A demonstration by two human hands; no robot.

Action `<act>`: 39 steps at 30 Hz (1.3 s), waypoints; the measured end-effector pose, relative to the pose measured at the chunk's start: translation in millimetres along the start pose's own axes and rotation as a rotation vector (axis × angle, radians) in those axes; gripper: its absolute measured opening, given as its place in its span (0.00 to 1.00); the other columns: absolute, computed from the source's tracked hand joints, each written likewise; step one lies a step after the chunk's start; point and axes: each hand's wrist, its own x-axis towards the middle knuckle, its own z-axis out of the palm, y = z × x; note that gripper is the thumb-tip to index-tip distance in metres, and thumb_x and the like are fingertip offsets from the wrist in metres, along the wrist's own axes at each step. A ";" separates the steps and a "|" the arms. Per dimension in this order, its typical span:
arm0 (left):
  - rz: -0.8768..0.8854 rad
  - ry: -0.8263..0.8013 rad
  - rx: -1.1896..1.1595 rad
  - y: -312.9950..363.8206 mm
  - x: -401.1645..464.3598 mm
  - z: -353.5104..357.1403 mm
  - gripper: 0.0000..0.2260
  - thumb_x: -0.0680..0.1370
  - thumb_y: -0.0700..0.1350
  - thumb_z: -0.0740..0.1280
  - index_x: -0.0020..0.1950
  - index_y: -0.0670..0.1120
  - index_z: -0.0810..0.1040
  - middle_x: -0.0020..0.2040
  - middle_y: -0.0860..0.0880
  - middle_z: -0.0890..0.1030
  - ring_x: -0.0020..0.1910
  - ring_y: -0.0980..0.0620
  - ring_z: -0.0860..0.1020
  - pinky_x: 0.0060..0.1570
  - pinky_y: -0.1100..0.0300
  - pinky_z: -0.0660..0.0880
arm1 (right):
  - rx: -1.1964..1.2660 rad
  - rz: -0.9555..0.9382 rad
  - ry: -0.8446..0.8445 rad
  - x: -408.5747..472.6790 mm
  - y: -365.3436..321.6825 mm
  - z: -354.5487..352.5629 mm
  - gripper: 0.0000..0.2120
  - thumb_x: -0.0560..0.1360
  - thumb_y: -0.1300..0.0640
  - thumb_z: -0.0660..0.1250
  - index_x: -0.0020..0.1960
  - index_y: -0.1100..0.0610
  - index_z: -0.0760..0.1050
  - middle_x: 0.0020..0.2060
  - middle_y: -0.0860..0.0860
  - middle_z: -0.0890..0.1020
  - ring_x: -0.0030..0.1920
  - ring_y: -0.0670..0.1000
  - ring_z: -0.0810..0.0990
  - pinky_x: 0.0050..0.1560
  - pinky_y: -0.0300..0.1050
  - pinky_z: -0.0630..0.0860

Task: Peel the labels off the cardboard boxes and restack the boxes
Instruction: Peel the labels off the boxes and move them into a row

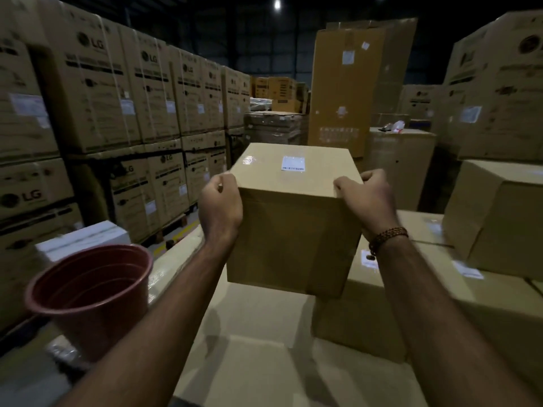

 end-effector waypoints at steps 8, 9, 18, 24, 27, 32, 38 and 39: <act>-0.022 -0.049 0.083 -56.7 3.9 -119.1 0.20 0.81 0.60 0.57 0.47 0.47 0.80 0.39 0.42 0.80 0.37 0.49 0.75 0.38 0.43 0.75 | 0.066 0.066 -0.031 -93.7 4.5 78.3 0.22 0.78 0.49 0.74 0.67 0.55 0.71 0.57 0.49 0.78 0.51 0.46 0.77 0.38 0.39 0.70; -0.031 -0.053 0.102 -63.3 3.7 -128.7 0.20 0.82 0.59 0.57 0.46 0.47 0.80 0.39 0.43 0.80 0.37 0.50 0.75 0.38 0.43 0.74 | 0.051 0.070 -0.027 -101.8 6.8 84.3 0.22 0.78 0.49 0.74 0.67 0.56 0.72 0.58 0.49 0.79 0.52 0.48 0.77 0.37 0.39 0.69; -0.154 -0.098 0.170 -113.4 -32.3 -168.5 0.13 0.85 0.49 0.61 0.63 0.52 0.83 0.46 0.61 0.81 0.49 0.54 0.80 0.47 0.59 0.72 | -0.022 0.123 -0.039 -165.5 49.9 96.9 0.21 0.78 0.52 0.76 0.65 0.54 0.70 0.50 0.41 0.75 0.47 0.40 0.76 0.41 0.34 0.70; -0.191 -0.180 0.195 -155.1 -68.5 -174.4 0.14 0.83 0.47 0.63 0.64 0.49 0.83 0.49 0.61 0.83 0.46 0.69 0.79 0.44 0.73 0.70 | -0.042 0.143 -0.099 -186.6 96.4 96.0 0.28 0.76 0.56 0.78 0.72 0.54 0.71 0.60 0.49 0.80 0.57 0.49 0.80 0.61 0.47 0.78; -0.208 -0.225 0.216 -172.5 -78.5 -173.4 0.15 0.83 0.47 0.63 0.67 0.48 0.82 0.54 0.54 0.85 0.52 0.57 0.81 0.47 0.67 0.72 | -0.086 0.140 -0.139 -186.2 116.4 95.9 0.30 0.75 0.55 0.79 0.73 0.54 0.71 0.63 0.52 0.82 0.60 0.52 0.82 0.63 0.50 0.80; -0.249 -0.290 0.272 -185.7 -87.2 -166.6 0.13 0.85 0.44 0.64 0.68 0.48 0.81 0.57 0.54 0.83 0.56 0.55 0.80 0.45 0.70 0.71 | -0.131 0.147 -0.212 -185.3 142.0 97.1 0.31 0.77 0.56 0.77 0.76 0.55 0.69 0.69 0.54 0.80 0.64 0.53 0.80 0.67 0.50 0.77; -0.290 -0.293 0.278 -198.6 -87.8 -155.9 0.13 0.83 0.42 0.65 0.66 0.50 0.80 0.57 0.53 0.84 0.56 0.53 0.81 0.48 0.60 0.74 | -0.206 0.144 -0.292 -177.5 170.1 98.0 0.36 0.77 0.54 0.76 0.80 0.54 0.65 0.74 0.54 0.75 0.72 0.55 0.75 0.75 0.54 0.72; -0.297 -0.287 0.286 -200.7 -86.2 -154.3 0.13 0.83 0.42 0.65 0.66 0.51 0.80 0.57 0.53 0.84 0.56 0.52 0.81 0.48 0.59 0.74 | -0.213 0.143 -0.307 -175.1 171.6 97.0 0.36 0.77 0.52 0.76 0.80 0.53 0.64 0.73 0.53 0.75 0.72 0.55 0.75 0.75 0.55 0.72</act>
